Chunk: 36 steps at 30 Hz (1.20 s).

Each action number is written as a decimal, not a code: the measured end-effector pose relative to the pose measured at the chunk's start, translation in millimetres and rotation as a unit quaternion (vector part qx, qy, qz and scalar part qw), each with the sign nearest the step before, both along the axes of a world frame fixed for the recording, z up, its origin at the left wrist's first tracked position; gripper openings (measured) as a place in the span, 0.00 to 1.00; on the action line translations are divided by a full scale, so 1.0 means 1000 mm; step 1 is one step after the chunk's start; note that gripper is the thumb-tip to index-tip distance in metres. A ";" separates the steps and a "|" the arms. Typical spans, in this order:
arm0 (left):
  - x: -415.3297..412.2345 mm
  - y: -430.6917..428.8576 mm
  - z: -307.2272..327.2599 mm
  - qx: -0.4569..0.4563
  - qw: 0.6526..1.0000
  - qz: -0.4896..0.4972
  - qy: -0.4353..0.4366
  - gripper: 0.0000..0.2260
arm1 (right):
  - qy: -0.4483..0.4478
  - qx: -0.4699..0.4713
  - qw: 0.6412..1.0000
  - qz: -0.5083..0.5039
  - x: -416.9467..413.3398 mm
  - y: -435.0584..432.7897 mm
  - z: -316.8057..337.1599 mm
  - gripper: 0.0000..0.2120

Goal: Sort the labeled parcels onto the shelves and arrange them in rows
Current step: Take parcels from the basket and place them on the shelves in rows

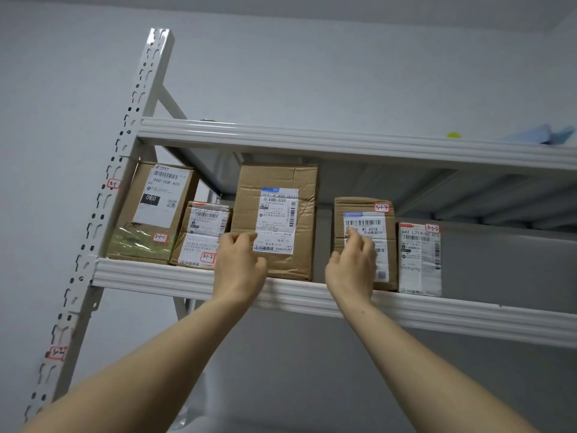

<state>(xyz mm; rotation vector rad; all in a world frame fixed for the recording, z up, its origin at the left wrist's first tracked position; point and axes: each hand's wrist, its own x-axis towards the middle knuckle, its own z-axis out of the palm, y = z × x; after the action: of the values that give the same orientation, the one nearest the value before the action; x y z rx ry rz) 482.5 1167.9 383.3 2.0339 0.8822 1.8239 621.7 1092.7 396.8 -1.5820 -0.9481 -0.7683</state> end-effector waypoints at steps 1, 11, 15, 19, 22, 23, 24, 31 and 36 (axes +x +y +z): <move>0.005 -0.006 0.003 0.013 1.000 -0.019 0.001 0.21 | 0.006 0.031 0.999 -0.013 0.008 -0.007 0.002 0.25; 0.085 -0.069 0.023 -0.029 0.981 -0.156 0.109 0.17 | 0.102 -0.033 0.992 -0.059 0.062 -0.049 0.000 0.26; 0.114 -0.075 0.033 -0.133 0.969 -0.181 0.104 0.16 | 0.092 -0.093 0.989 -0.075 0.068 -0.058 -0.005 0.25; 0.129 -0.078 0.035 -0.188 0.957 -0.199 0.096 0.22 | 0.081 -0.136 0.985 -0.071 0.072 -0.061 -0.007 0.22; 0.126 -0.082 0.032 -0.167 0.968 -0.170 0.074 0.19 | 0.066 -0.146 0.984 -0.073 0.070 -0.061 -0.010 0.18; 0.122 -0.084 0.031 -0.163 0.972 -0.157 0.069 0.19 | 0.060 -0.149 0.984 -0.071 0.068 -0.061 -0.011 0.17; 0.119 -0.085 0.030 -0.162 0.974 -0.142 0.069 0.18 | 0.054 -0.152 0.985 -0.068 0.065 -0.059 -0.012 0.16; 0.105 -0.085 0.025 -0.136 0.986 -0.073 0.070 0.17 | 0.053 -0.149 0.987 -0.040 0.053 -0.046 -0.011 0.16; 0.106 -0.089 0.024 -0.115 0.990 -0.065 0.041 0.18 | 0.046 -0.129 0.990 -0.028 0.056 -0.044 -0.013 0.21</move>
<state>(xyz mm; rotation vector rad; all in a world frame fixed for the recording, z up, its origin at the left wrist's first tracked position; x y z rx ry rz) 588.1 1078.9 407.6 1.9814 0.9115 1.5050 678.0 1048.5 383.7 -1.8598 -0.9677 -0.6232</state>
